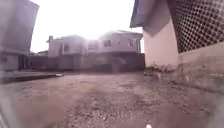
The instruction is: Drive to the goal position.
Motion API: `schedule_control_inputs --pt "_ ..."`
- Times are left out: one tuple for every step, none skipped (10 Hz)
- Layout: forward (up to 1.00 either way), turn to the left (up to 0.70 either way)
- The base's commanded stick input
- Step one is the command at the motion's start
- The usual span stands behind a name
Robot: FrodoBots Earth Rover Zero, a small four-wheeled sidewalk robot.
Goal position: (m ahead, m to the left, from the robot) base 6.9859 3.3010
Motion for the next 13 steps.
schedule_control_inputs --pt "0.7 0.01" --pt "0.7 0.01" --pt "0.7 0.01" --pt "0.7 0.01" --pt "0.7 0.01" --pt "0.7 0.01" --pt "0.7 0.01" --pt "0.7 0.01" --pt "0.7 0.01" --pt "0.7 0.01" --pt "0.7 0.01" --pt "0.7 0.01" --pt "0.7 0.01"
